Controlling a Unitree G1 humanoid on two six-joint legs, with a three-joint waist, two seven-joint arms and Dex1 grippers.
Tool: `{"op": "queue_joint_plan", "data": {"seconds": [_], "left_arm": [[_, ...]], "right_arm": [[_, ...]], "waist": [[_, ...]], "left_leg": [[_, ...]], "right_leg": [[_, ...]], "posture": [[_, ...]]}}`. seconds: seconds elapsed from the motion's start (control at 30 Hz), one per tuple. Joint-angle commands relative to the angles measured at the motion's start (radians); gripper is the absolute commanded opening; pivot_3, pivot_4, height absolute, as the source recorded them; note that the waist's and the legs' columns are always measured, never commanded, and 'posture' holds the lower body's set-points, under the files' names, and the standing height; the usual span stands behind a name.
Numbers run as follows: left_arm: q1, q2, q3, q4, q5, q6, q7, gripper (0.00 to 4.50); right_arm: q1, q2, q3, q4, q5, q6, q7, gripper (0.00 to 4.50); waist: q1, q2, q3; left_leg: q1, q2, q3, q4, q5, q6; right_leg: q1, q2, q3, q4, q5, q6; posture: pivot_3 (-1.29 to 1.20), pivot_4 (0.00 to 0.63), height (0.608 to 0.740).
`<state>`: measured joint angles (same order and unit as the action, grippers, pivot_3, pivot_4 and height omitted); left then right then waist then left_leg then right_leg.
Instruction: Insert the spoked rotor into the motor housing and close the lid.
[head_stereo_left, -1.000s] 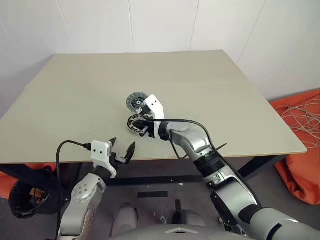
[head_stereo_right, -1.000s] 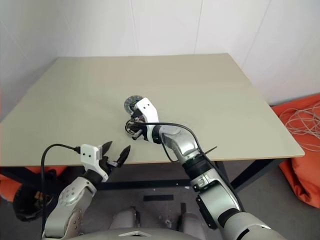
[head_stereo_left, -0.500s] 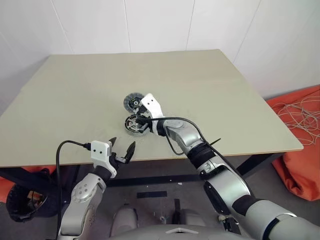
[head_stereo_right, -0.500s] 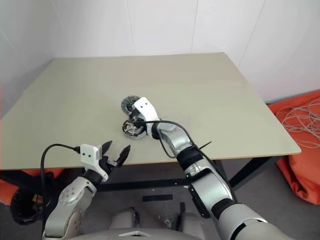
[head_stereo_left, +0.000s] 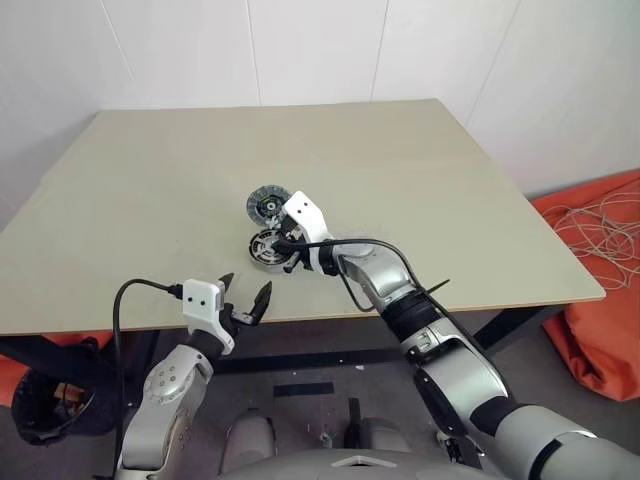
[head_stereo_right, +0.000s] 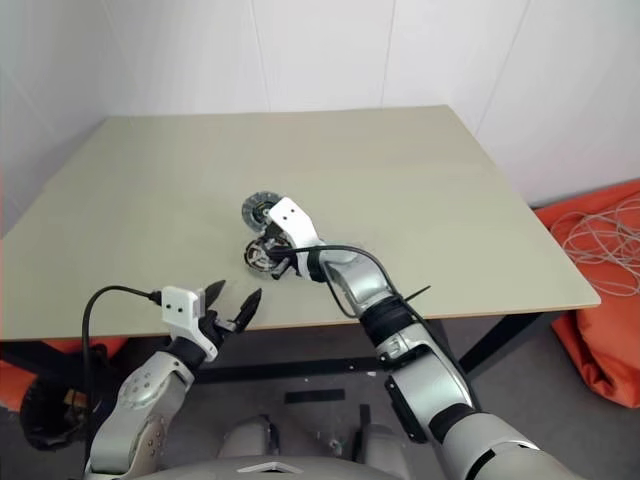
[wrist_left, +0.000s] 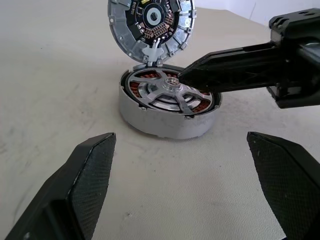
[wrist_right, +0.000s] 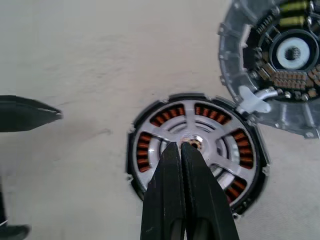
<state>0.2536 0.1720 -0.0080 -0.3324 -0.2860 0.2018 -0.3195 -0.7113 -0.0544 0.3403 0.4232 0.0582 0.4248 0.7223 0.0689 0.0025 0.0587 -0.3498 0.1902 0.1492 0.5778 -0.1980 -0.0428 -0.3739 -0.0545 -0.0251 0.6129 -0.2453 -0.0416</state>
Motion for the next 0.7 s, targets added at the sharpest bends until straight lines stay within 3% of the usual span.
{"op": "queue_joint_plan", "data": {"seconds": [0.03,0.17,0.2,0.3,0.6,0.7], "left_arm": [[-0.007,0.001,0.003,-0.050,-0.004,0.000,0.004,4.50],[-0.010,0.001,0.006,-0.041,-0.007,-0.003,0.000,4.50],[-0.011,0.001,0.007,-0.033,-0.007,-0.007,-0.003,4.50],[-0.016,0.002,0.010,-0.013,-0.008,-0.019,-0.012,4.50],[-0.019,-0.005,0.009,0.018,-0.003,-0.044,-0.014,4.50],[-0.020,-0.007,0.008,0.021,-0.001,-0.049,-0.012,4.50]], "right_arm": [[0.011,-0.041,0.036,-0.171,0.018,0.009,0.096,0.03],[0.032,-0.103,0.098,-0.252,-0.023,-0.002,0.148,0.03],[0.026,-0.120,0.121,-0.257,-0.041,-0.015,0.166,0.21],[0.004,-0.148,0.160,-0.254,-0.072,-0.044,0.202,0.96],[-0.102,-0.161,0.215,-0.116,-0.169,-0.193,0.251,3.97],[-0.132,-0.168,0.236,-0.085,-0.195,-0.243,0.291,3.97]], "waist": [[0.001,0.000,0.000],[0.001,-0.001,0.000],[0.001,-0.001,0.000],[0.000,-0.001,0.000],[0.000,-0.001,0.000],[0.000,-0.001,0.000]], "left_leg": [[0.000,0.000,0.000,0.000,0.000,0.000],[0.001,0.000,0.000,0.000,0.000,0.000],[0.001,0.000,0.000,0.000,0.000,0.000],[0.001,0.000,0.000,0.002,0.000,0.000],[0.001,0.000,0.000,0.002,0.000,0.001],[0.000,0.000,0.000,0.003,0.000,0.001]], "right_leg": [[0.000,0.000,0.000,0.000,0.000,0.000],[0.002,0.000,0.000,0.000,0.000,0.000],[0.002,0.000,0.000,0.000,0.000,0.000],[0.002,0.000,0.000,0.001,0.000,0.000],[0.001,0.000,0.000,0.002,0.000,0.000],[0.001,0.000,0.000,0.002,0.000,0.000]], "posture": [[0.00,0.000,0.740],[0.00,0.000,0.740],[0.00,0.000,0.740],[0.00,0.000,0.740],[0.00,0.000,0.740],[0.00,0.000,0.740]]}}
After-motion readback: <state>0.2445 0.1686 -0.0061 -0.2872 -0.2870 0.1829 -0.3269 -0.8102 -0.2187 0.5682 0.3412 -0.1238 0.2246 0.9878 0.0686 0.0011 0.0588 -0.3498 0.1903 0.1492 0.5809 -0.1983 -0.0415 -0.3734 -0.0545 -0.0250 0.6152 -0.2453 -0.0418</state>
